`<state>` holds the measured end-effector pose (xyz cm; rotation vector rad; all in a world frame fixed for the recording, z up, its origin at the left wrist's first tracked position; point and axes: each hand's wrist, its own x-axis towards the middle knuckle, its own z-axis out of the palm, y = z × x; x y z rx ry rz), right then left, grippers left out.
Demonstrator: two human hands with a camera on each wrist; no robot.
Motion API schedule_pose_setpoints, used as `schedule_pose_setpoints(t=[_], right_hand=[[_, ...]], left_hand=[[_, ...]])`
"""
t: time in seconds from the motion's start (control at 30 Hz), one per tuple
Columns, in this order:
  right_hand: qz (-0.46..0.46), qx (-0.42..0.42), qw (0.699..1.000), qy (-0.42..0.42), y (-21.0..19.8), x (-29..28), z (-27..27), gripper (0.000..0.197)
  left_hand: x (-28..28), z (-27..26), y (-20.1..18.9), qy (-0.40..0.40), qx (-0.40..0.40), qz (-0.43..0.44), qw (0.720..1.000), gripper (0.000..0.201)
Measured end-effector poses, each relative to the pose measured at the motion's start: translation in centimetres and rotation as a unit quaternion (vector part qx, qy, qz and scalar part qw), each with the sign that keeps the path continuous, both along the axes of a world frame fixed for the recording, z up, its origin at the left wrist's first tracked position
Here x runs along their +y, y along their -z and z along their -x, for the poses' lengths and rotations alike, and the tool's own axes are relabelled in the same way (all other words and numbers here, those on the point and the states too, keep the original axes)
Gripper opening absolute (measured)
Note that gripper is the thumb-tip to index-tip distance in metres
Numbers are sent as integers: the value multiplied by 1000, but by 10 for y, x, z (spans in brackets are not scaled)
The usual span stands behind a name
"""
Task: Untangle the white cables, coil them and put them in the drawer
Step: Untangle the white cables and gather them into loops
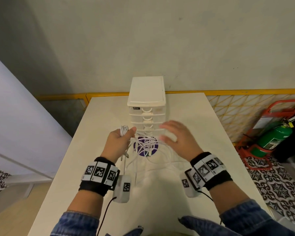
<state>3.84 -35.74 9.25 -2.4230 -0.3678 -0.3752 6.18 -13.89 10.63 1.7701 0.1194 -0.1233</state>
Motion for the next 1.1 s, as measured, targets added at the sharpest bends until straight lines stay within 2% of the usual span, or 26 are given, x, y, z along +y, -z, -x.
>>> schedule_pose_setpoints(t=[0.03,0.1,0.17,0.23,0.3,0.4,0.47,0.53,0.6,0.67,0.7,0.77,0.83,0.87,0.97,1.03,1.1], right_hand=[[37,67,996,-35,1,10,-1,51],[80,122,989,-33,11,19,0,47],[-1,125,992,0,12,15,3,28],[-79,132,988,27,10,3,3,19],[-113,117,985,57,7,-9,1,18],[-114,92,983,110,8,-18,-2,27],[-200,98,962,156,12,-26,-4,23],[-307,101,919,228,19,-45,-7,22],[-355,85,884,293,24,-65,-7,24],[-357,80,869,332,31,-75,-5,25],[-330,97,872,348,34,-75,-3,26],[-214,163,883,384,39,-73,-2,36],[-132,196,904,357,34,-62,-2,55],[-100,178,922,329,31,-54,-3,62],[-20,35,970,238,15,-26,-3,69],[3,-20,992,128,2,-7,-3,67],[77,33,996,10,-3,11,-4,67]], left_hand=[[-2,1,-1,8,2,11,1000,31],[-3,0,-2,8,1,11,1000,32],[3,-3,-3,-8,-9,-26,1000,33],[14,-6,-3,-32,-17,-70,997,33],[25,-8,-2,-57,-15,-99,993,33],[30,-10,-3,-66,-18,-133,989,36],[34,-13,-3,-73,-29,-174,982,40],[45,-15,-4,-91,-28,-208,974,44],[57,-18,-3,-117,-20,-208,971,48],[62,-18,-3,-136,-14,-193,972,51],[61,-18,-2,-138,-14,-181,974,50],[55,-17,-1,-125,-18,-135,983,45],[46,-16,-1,-102,-19,-80,991,37],[41,-15,-2,-92,-17,-57,994,34],[27,-11,-4,-64,-4,-5,998,32],[21,-8,-5,-45,-1,24,999,32],[17,-6,-6,-27,0,42,999,33]])
